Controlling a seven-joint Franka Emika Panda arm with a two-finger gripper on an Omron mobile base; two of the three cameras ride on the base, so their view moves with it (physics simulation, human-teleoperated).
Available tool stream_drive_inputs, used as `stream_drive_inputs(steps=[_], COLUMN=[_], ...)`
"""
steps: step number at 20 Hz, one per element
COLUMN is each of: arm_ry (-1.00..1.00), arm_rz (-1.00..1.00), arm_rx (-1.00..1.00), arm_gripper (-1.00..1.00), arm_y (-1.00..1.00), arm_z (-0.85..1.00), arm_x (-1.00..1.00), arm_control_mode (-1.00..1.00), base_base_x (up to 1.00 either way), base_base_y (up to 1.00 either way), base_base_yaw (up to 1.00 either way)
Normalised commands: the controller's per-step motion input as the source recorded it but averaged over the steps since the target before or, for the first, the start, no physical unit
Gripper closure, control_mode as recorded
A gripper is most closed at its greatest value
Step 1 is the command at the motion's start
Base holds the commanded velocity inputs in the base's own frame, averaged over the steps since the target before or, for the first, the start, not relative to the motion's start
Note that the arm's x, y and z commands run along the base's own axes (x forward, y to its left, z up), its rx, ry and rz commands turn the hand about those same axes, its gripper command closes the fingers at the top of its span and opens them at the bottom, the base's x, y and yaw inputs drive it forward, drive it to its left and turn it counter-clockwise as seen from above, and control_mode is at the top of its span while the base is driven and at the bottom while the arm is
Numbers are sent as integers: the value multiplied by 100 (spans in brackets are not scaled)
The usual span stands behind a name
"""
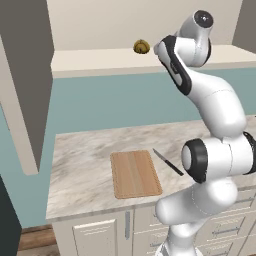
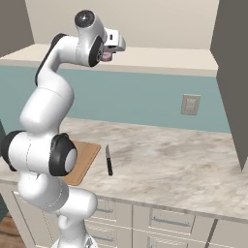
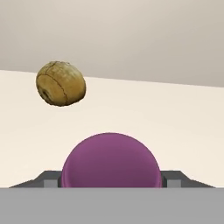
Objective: Pick the bread, place it on the cutting board, pick the jam, place it on the counter, and close the cabinet.
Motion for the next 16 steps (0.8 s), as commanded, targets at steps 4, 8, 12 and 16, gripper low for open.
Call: stream_drive_inputs(steps=[4, 8, 12, 16], arm_ry=[0, 0, 0, 0], arm_rz=[0, 0, 0, 0], arm_rx=[0, 0, 0, 0], arm_gripper=[100, 100, 100, 100], arm_y=[0, 0, 0, -2], arm_z=[5, 3, 2, -1], arm_x=[-33, -61, -73, -76], arm_control_mode=[-100, -100, -100, -100], base_base_x=[0, 0, 0, 0], base_base_y=[0, 0, 0, 0], base_base_yaw=[0, 0, 0, 0])
